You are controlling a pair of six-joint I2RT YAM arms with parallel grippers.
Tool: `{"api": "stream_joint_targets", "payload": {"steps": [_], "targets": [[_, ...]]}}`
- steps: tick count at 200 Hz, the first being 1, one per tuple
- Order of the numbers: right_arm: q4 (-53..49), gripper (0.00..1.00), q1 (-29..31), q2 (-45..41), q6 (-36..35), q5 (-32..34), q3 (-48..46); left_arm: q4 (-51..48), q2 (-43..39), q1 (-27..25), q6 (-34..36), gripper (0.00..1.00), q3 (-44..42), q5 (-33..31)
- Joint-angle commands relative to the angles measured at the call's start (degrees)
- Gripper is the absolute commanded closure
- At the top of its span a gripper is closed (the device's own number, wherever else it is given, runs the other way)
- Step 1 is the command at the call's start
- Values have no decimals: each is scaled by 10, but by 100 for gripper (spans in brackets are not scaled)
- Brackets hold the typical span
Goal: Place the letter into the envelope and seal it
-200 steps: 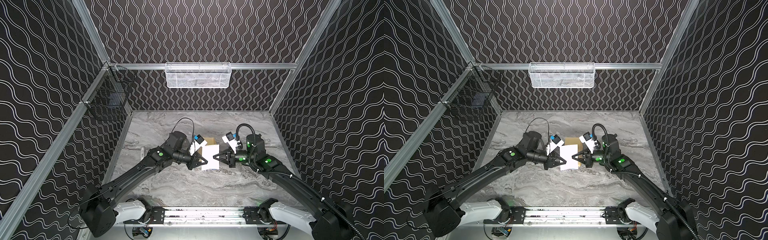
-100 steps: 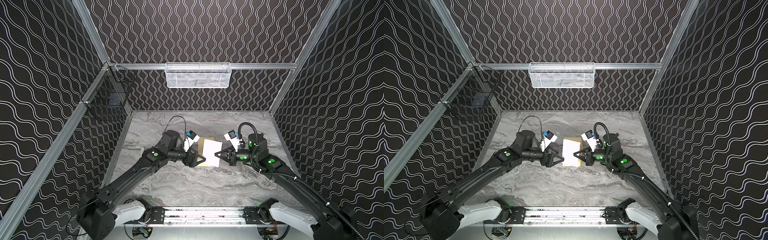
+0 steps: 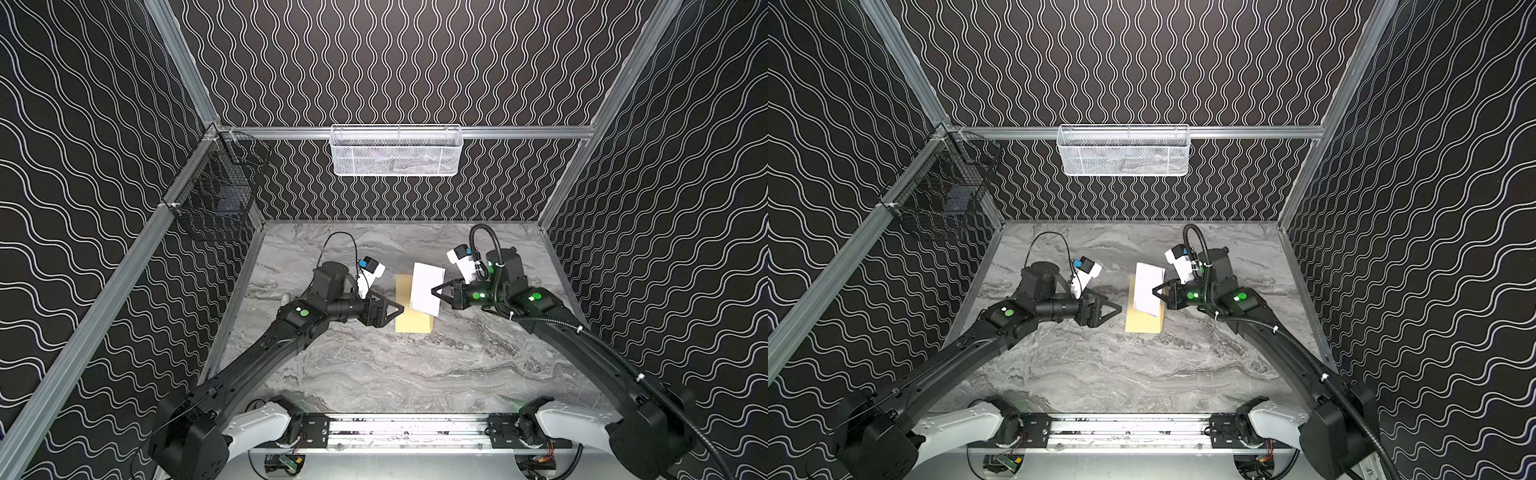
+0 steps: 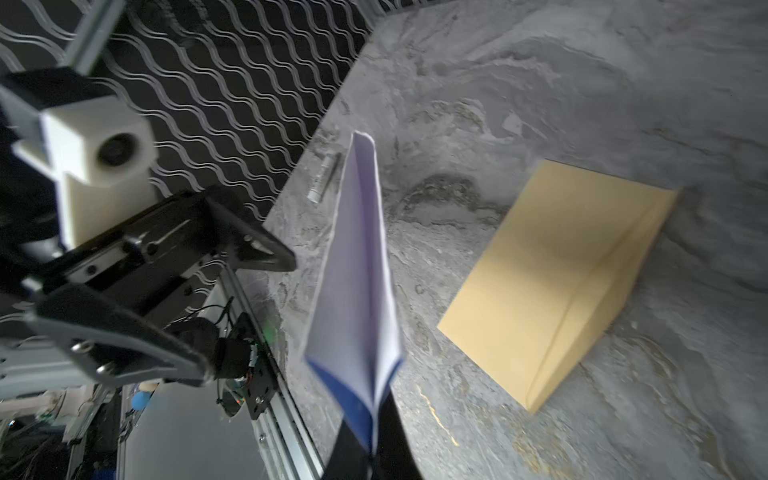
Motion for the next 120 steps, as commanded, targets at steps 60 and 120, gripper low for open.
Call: {"api": "stream_joint_targets", "payload": {"steps": [60,120], "targets": [[-100,100,-44,182,-26,69,117,28,127,2,-59,27,39,-130],[-125,100,-50,272,-36,70,169,61,236,-4,-95,73,84,-153]]}}
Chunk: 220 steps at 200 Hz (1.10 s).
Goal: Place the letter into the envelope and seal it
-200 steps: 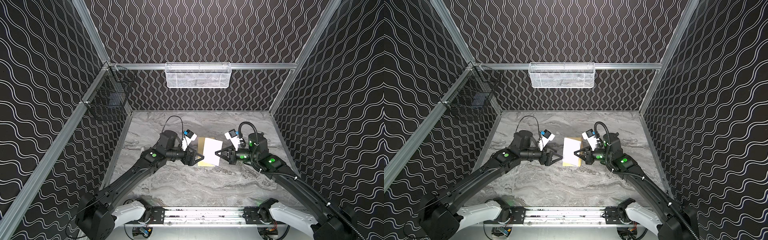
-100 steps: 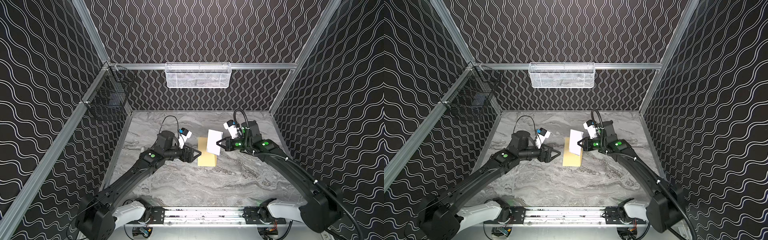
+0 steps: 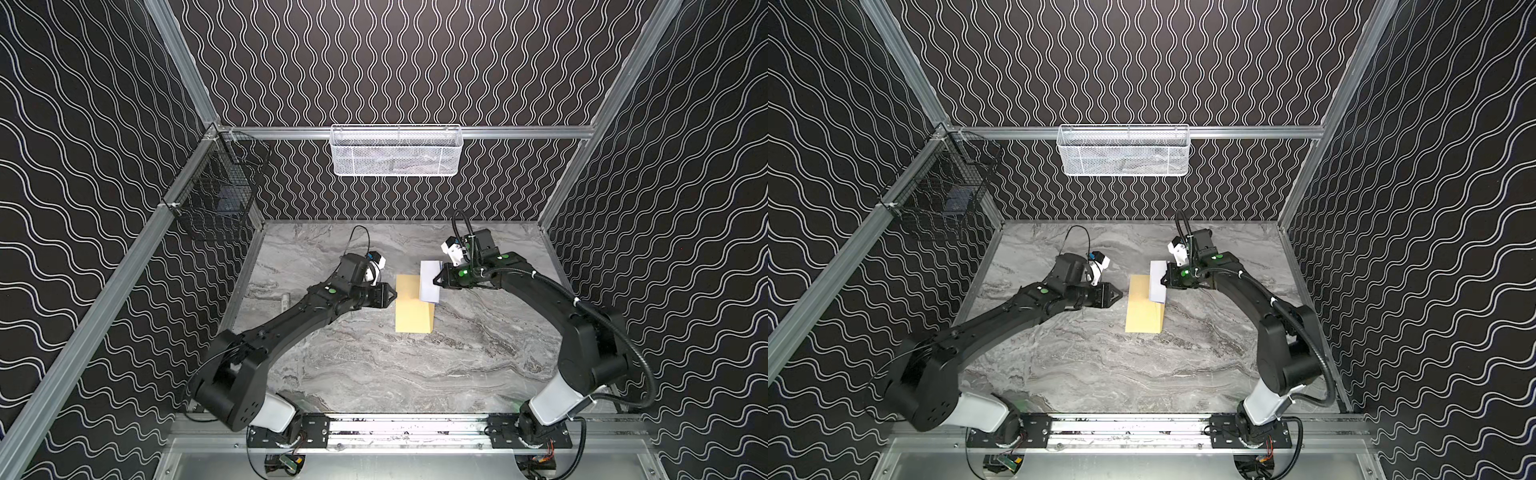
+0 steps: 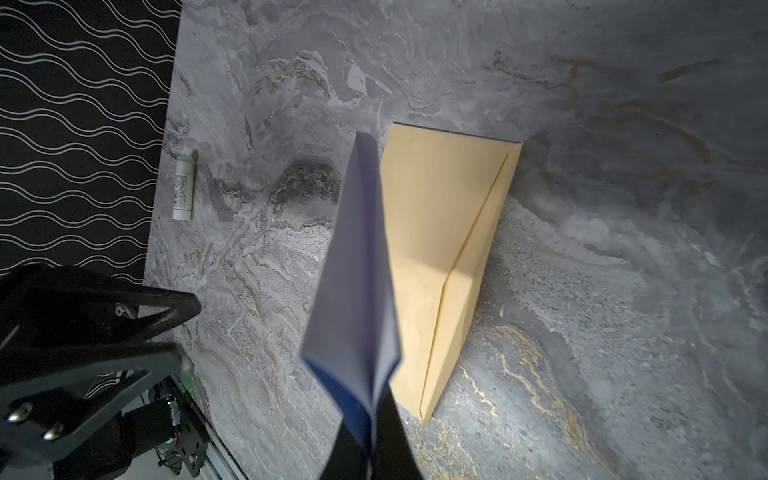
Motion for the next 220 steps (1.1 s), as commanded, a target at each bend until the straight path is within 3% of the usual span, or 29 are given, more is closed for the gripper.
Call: {"api": "stream_joint_targets", "payload": {"steps": [1,27,66,220], "targets": [[-26,100,-1,21,-11,11,13,37,30,-4,-19,74,16,-16],[-33,100,-3,38,-12,24,13,55,65,-16,-28,90,31,-15],[-36,100,-6,45,-13,47,4,54,117,-41,-36,100,59,-30],[-13,100,-9,73,-23,110,-45,87,220,-55,-58,100,3,-78]]}}
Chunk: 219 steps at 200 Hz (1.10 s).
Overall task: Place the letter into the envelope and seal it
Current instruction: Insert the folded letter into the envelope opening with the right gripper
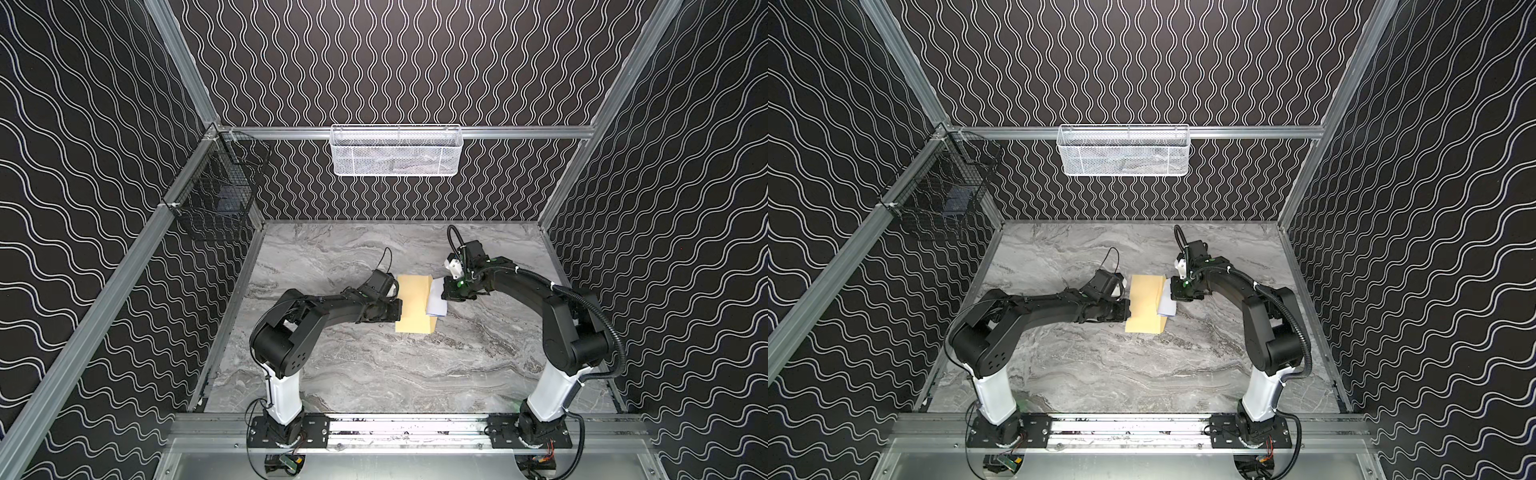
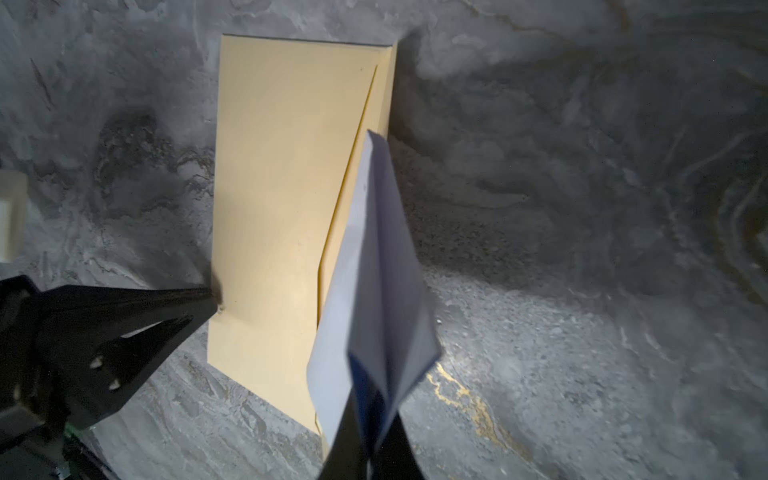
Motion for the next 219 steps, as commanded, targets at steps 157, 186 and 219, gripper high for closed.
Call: {"api": "stream_joint_targets", "payload": {"steps": [157,186,219], "targets": [[-9,100,0,16,31,57,-29,68,-1,0,-19,100,-67,0],[-22,100,-1,23,42,64,-23,84,-2,0,-27,100,-80,5],[-22,100,0,29,48,61,-16,105,-4,0,-31,100,-93,14]]}}
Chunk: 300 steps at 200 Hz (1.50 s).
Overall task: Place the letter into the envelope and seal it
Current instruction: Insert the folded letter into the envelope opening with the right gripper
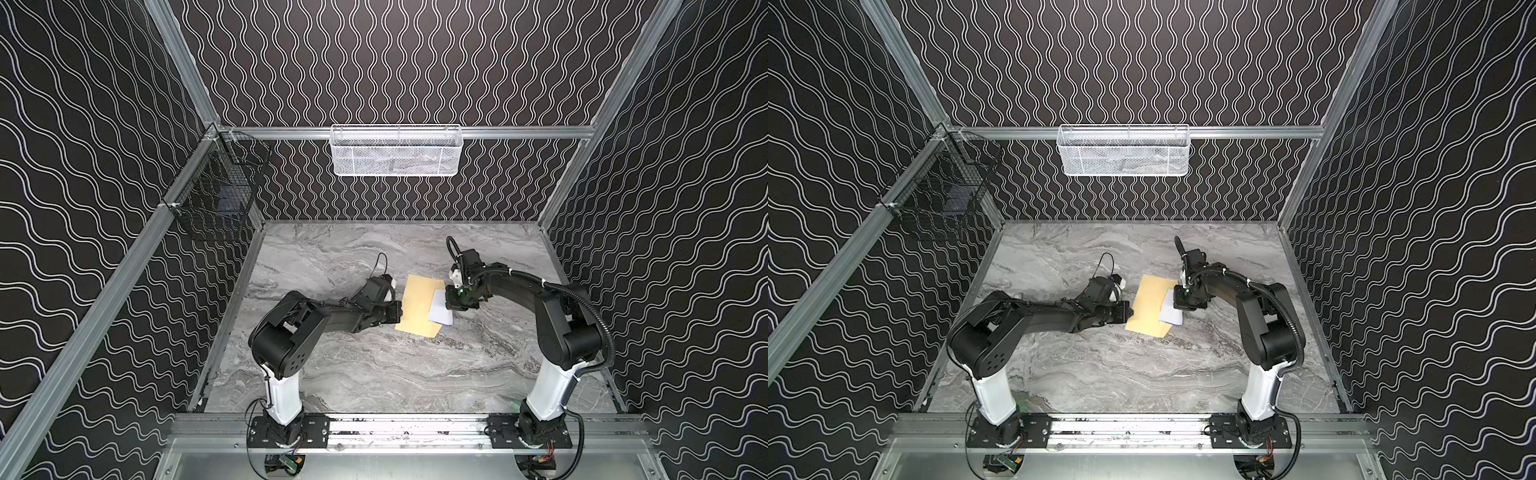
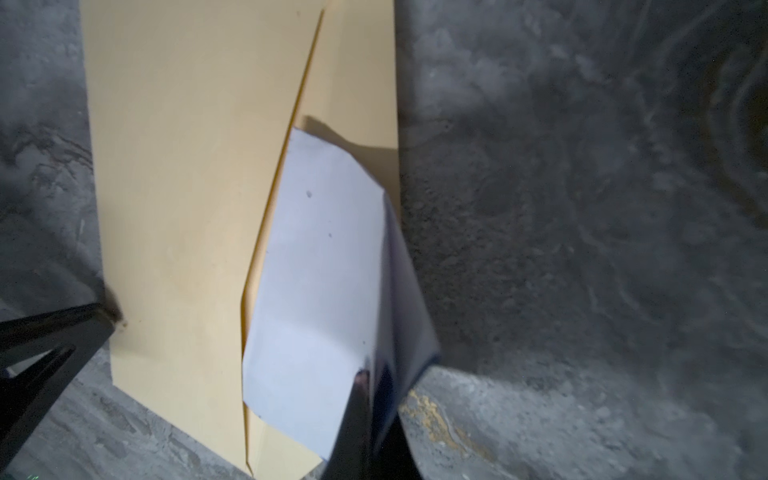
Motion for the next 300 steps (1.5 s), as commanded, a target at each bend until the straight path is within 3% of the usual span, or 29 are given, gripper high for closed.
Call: {"api": "stream_joint_targets", "payload": {"steps": [1,78,144,198,291,300], "targets": [[-16,100,1,2,8,5,7,-55,2,0,-9,100,-10,8],[-27,100,19,54,17,-27,56,-12,7,-8,3,100,-15,36],[-45,100,15,49,20,-7,61,0,-3,-8,2,100,-32,32],[4,100,18,57,-14,-87,58,-5,8,-8,16,100,-16,41],[44,100,26,65,-22,-103,33,-21,-12,-5,50,100,4,43],[49,100,26,60,-18,-99,27,-22,-22,0,46,95,2,42]]}}
